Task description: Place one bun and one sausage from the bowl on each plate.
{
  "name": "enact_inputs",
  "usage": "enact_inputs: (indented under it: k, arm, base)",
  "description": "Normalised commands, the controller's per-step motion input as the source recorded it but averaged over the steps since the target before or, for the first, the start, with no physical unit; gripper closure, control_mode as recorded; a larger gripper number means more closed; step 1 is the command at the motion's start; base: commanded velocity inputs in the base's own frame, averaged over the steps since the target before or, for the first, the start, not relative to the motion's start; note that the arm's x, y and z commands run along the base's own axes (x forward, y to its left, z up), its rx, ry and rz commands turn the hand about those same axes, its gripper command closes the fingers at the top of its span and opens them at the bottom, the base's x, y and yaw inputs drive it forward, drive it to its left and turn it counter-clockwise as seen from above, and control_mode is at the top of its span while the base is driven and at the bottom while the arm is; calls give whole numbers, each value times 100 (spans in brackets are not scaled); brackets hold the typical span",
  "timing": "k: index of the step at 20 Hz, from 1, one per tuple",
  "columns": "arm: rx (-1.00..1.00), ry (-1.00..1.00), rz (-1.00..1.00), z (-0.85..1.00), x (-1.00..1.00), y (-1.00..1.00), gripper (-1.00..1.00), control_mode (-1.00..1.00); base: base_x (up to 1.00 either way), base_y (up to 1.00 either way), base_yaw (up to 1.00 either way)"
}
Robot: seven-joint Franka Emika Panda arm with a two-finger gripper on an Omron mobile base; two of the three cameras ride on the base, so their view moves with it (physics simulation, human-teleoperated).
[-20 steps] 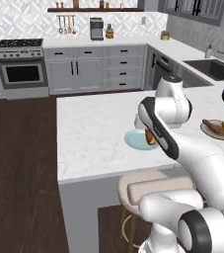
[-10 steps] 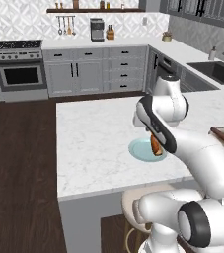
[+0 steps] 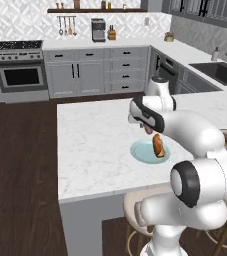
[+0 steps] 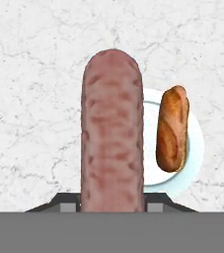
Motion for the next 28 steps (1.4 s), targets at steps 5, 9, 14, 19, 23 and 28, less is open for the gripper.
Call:
enact_inputs:
  k: [5,9,14,19,23,28]
  arm:
    - [0,0,0,-92,14,-2,100,-100]
    - [0,0,0,-93,0,-7,100,-100]
    - [0,0,0,-47,3,-12,100,-100]
    - [0,8,1,-35,4,-11,100,-100]
    - [0,7,0,-22,13,-4,100,-100]
    - [0,9,0,-9,15,-2,100,-100]
  base:
    - [0,0,0]
    - [0,0,0]
    - [0,0,0]
    - [0,0,0]
    - [0,0,0]
    - [0,0,0]
